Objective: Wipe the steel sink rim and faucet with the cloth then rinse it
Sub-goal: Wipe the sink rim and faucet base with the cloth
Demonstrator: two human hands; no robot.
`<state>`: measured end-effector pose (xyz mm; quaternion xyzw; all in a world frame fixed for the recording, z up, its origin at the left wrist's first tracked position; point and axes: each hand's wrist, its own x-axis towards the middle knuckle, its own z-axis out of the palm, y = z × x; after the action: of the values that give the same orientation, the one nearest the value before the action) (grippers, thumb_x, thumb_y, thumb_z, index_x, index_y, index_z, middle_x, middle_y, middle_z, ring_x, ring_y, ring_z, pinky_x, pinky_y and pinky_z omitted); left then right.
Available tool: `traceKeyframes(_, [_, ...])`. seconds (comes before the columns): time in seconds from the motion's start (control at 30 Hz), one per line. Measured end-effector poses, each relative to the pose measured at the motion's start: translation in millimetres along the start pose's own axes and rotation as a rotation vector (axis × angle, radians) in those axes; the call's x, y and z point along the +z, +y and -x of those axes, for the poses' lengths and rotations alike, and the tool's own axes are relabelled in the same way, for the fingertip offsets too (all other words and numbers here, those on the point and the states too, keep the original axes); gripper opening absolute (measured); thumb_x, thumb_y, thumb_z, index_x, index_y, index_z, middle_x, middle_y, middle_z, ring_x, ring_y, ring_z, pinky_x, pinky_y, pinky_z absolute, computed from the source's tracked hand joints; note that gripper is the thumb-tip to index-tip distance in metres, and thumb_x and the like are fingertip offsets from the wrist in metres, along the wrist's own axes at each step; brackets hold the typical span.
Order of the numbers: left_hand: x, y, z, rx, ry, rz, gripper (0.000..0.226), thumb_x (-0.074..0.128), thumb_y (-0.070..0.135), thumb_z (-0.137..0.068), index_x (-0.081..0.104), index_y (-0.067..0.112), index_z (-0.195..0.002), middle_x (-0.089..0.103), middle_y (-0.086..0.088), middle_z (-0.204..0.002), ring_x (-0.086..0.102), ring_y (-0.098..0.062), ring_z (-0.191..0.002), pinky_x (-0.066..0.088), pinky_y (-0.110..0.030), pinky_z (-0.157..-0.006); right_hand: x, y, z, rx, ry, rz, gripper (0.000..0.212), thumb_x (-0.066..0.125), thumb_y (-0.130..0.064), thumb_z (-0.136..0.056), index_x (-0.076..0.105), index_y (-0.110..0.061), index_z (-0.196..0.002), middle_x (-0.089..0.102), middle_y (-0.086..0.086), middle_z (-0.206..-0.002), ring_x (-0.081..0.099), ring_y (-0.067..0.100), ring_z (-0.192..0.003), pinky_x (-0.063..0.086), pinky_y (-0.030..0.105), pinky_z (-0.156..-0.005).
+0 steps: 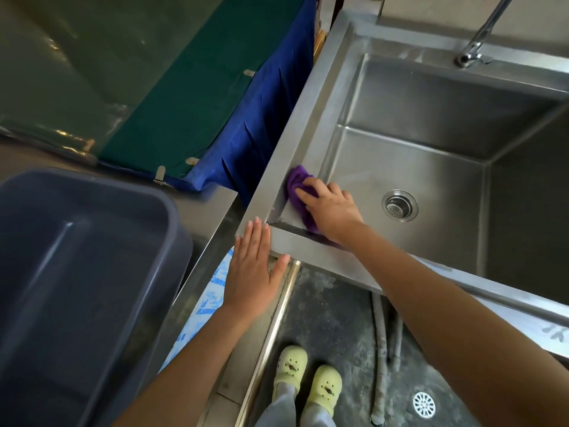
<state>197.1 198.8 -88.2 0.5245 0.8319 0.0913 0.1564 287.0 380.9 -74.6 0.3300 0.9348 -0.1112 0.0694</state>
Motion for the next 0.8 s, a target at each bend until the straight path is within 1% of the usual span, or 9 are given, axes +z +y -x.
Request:
traceKeyframes(0.07, [0, 0, 0, 0.0, -0.008, -0.006, 0.088, -0.024, 0.071, -0.073, -0.014, 0.019, -0.142, -0.018, 0.001, -0.154, -0.021, -0.013, -0.143, -0.011, -0.033, -0.119, 0, 1, -8, 0.066, 0.013, -0.042, 0.049, 0.036, -0.025, -0.098, 0.022, -0.036, -0.144, 0.018, -0.004, -0.151, 0.035, 0.029, -0.119, 0.033, 0.04, -0.099])
traceKeyframes(0.13, [1, 0, 0, 0.001, -0.009, -0.006, 0.087, -0.022, 0.071, -0.074, -0.013, 0.019, -0.143, -0.017, -0.001, -0.155, -0.02, -0.014, -0.143, -0.01, -0.035, -0.119, -3, -7, -11, 0.081, -0.003, -0.15, 0.044, 0.032, -0.027, -0.099, 0.028, -0.035, -0.142, 0.02, -0.004, -0.151, 0.034, 0.031, -0.119, 0.032, 0.041, -0.1])
traceKeyframes(0.23, [2, 3, 0, 0.002, 0.001, -0.005, 0.087, -0.02, 0.071, -0.075, -0.011, 0.018, -0.143, -0.016, -0.001, -0.155, -0.019, -0.015, -0.143, -0.012, -0.034, -0.118, -1, -13, 3, -0.016, -0.048, -0.247, 0.041, 0.034, -0.027, -0.098, 0.037, -0.037, -0.138, 0.023, -0.006, -0.149, 0.033, 0.031, -0.118, 0.03, 0.042, -0.104])
traceKeyframes(0.33, [3, 4, 0, 0.001, 0.011, -0.023, 0.086, -0.019, 0.071, -0.075, -0.012, 0.018, -0.142, -0.017, 0.0, -0.154, -0.019, -0.014, -0.143, -0.014, -0.033, -0.117, -3, -11, 16, -0.154, -0.145, -0.171, 0.043, 0.042, -0.027, -0.096, 0.038, -0.044, -0.135, 0.023, -0.01, -0.148, 0.032, 0.027, -0.116, 0.027, 0.039, -0.103])
traceKeyframes(0.47, [-1, 3, 0, 0.001, 0.001, -0.013, 0.085, -0.022, 0.071, -0.073, -0.013, 0.021, -0.141, -0.02, 0.002, -0.152, -0.02, -0.012, -0.142, -0.016, -0.031, -0.116, -17, -10, 19, -0.215, -0.202, -0.092, 0.046, 0.042, -0.025, -0.095, 0.037, -0.042, -0.137, 0.026, -0.011, -0.147, 0.032, 0.025, -0.115, 0.028, 0.039, -0.1])
traceKeyframes(0.6, [1, 6, 1, 0.015, 0.006, -0.069, 0.085, -0.02, 0.071, -0.076, -0.01, 0.019, -0.143, -0.017, -0.003, -0.153, -0.019, -0.017, -0.143, -0.018, -0.032, -0.115, -10, 6, 51, -0.1, -0.176, -0.08, 0.048, 0.037, -0.026, -0.095, 0.029, -0.044, -0.14, 0.026, -0.012, -0.146, 0.032, 0.024, -0.117, 0.029, 0.041, -0.101])
traceKeyframes(0.67, [5, 9, 1, 0.026, 0.025, -0.103, 0.084, -0.015, 0.069, -0.081, -0.005, 0.016, -0.145, -0.009, -0.009, -0.156, -0.014, -0.022, -0.143, -0.019, -0.033, -0.114, -7, 17, 72, -0.047, -0.151, -0.064, 0.048, 0.036, -0.028, -0.096, 0.027, -0.044, -0.14, 0.026, -0.012, -0.147, 0.032, 0.024, -0.117, 0.029, 0.041, -0.099])
traceKeyframes(0.73, [9, 16, 1, 0.038, 0.053, -0.122, 0.081, -0.008, 0.066, -0.086, 0.001, 0.012, -0.146, 0.001, -0.011, -0.157, -0.007, -0.025, -0.144, -0.015, -0.035, -0.115, -5, 30, 91, 0.009, -0.124, -0.067, 0.046, 0.034, -0.029, -0.096, 0.029, -0.043, -0.14, 0.027, -0.011, -0.146, 0.032, 0.024, -0.118, 0.028, 0.041, -0.098])
traceKeyframes(0.8, [11, 24, 1, 0.059, 0.043, -0.126, 0.081, -0.011, 0.066, -0.084, -0.003, 0.015, -0.146, -0.005, -0.008, -0.157, -0.011, -0.024, -0.144, -0.015, -0.036, -0.115, -1, 42, 108, 0.07, -0.081, -0.068, 0.043, 0.033, -0.03, -0.097, 0.032, -0.042, -0.139, 0.031, -0.011, -0.145, 0.033, 0.024, -0.119, 0.027, 0.041, -0.098])
